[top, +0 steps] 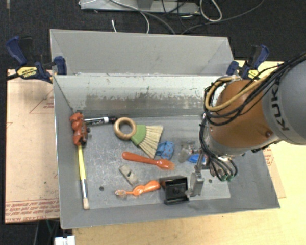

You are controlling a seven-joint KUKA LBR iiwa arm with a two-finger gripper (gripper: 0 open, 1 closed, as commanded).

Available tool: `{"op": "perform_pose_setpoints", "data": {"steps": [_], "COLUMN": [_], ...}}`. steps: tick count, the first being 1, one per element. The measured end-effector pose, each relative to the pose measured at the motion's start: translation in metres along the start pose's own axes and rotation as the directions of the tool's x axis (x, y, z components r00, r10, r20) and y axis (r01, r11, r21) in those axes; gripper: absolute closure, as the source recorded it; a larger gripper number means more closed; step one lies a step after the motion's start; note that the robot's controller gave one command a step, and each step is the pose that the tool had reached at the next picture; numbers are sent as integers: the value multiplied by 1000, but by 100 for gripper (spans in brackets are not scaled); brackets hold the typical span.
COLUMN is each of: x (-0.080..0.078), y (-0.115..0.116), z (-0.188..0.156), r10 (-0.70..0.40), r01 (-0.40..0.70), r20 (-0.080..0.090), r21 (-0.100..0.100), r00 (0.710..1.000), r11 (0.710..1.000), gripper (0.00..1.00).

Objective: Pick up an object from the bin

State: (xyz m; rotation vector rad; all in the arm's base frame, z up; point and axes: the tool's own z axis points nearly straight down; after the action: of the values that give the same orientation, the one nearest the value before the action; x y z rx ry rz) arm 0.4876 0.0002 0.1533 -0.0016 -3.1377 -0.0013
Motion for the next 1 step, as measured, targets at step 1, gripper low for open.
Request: {"op": "perform_pose_setpoints", "data": {"steps": [1], "x": [-1], "y": [0], "z": [-1], "r10": [0], "r01": [0], "r20": [4], "r21": [0], "r00": [1000], "r11": [1000], "gripper": [0]}}
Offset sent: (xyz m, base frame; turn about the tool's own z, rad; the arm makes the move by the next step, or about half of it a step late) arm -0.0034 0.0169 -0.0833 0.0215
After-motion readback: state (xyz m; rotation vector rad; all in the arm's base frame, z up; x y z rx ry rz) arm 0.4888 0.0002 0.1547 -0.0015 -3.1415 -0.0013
